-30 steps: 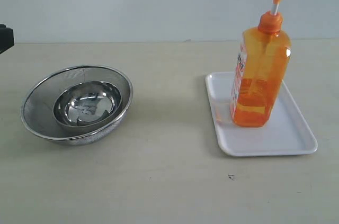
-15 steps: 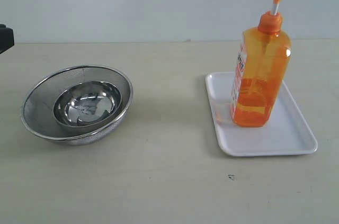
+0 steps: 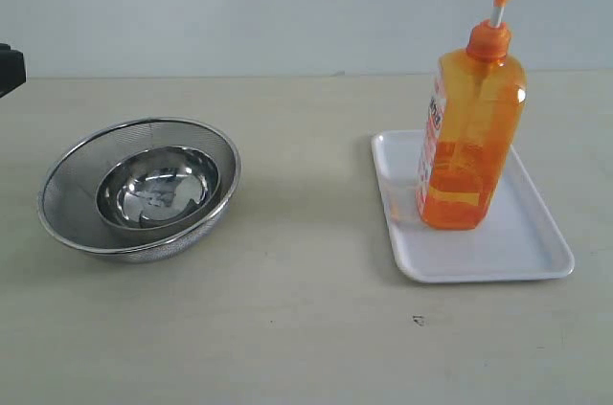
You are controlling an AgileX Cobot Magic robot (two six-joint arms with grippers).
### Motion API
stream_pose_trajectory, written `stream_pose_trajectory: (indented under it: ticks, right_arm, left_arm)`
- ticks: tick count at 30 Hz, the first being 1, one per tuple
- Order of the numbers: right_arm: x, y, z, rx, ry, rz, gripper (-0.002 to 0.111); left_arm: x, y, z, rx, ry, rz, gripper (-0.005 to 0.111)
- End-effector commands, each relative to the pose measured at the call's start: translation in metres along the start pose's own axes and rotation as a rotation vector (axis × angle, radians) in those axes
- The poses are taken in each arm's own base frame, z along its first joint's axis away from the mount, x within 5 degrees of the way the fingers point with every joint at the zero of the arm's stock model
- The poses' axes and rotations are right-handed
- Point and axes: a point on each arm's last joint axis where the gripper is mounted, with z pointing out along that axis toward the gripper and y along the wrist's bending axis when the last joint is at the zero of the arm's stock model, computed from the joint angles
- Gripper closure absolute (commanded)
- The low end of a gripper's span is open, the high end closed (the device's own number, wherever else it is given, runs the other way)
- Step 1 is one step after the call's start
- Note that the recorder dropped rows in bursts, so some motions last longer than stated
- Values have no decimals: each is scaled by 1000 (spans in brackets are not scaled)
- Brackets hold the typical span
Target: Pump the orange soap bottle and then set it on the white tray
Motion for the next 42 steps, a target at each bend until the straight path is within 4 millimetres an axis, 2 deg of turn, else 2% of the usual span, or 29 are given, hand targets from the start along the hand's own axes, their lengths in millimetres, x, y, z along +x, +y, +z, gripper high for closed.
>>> stream_pose_trajectory:
  ticks: [1, 29, 36, 37, 42]
  right_arm:
    - [-1, 0, 0, 6, -15, 33, 109]
    - [-1, 0, 0, 6, -15, 33, 109]
    - [-1, 0, 0, 6, -15, 33, 109]
    - [-1, 0, 0, 6, -15, 33, 109]
    - [-1, 0, 0, 6, -15, 33, 109]
  left_arm:
    - [1, 1, -1, -12, -3, -20, 102]
    - [0, 1, -3, -20, -12, -16, 102]
    - [-14, 4, -31, -99, -134, 28, 102]
    - [-16, 6, -41, -128, -169, 31, 102]
    - [-4, 7, -67, -221, -241, -75, 102]
